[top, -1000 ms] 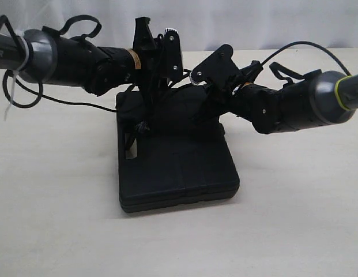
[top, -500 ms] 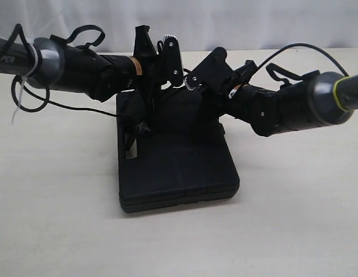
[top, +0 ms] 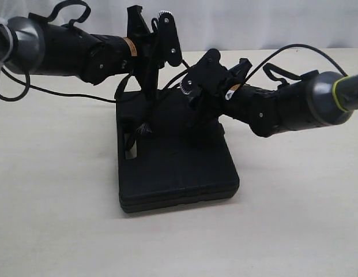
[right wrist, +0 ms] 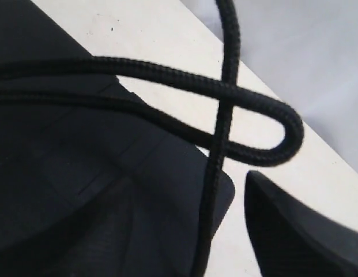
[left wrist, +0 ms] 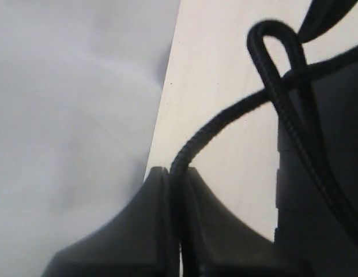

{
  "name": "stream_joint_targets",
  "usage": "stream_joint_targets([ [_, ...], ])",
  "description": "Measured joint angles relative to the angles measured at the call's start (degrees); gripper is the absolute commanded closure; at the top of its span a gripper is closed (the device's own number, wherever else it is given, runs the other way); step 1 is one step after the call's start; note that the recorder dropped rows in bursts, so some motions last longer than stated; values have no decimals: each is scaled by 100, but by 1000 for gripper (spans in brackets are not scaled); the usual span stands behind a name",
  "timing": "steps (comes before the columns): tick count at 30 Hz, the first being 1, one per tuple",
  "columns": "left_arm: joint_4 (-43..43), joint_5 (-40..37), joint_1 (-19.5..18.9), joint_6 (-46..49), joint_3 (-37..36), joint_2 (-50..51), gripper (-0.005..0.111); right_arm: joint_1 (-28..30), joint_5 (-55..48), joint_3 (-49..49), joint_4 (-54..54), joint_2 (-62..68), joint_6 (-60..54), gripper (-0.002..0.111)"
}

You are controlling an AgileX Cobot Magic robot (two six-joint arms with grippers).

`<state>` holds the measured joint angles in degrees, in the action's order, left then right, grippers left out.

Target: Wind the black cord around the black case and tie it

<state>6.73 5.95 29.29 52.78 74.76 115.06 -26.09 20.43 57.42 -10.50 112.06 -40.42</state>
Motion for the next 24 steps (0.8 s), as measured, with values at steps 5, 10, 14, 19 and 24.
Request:
stream_joint_targets([
  [5, -274, -120, 0, -9, 0, -120, 107, 0, -265, 0, -1151, -401, -967, 48],
  [10, -331, -358, 10, -9, -11, -235, 107, 0, -286, 0, -3087, -924, -2123, 49],
  [14, -631, -656, 103, -9, -38, -515, 107, 0, -39, 0, -3359, -1014, -1184, 49],
  [19, -513, -943, 566, 168, -38, -590, 107, 0, 13, 13, -3286, -1021, 266, 49],
  [24, -394, -1021, 730, 253, -38, -590, 107, 0, 2, 51, -3274, -1021, 490, 49],
])
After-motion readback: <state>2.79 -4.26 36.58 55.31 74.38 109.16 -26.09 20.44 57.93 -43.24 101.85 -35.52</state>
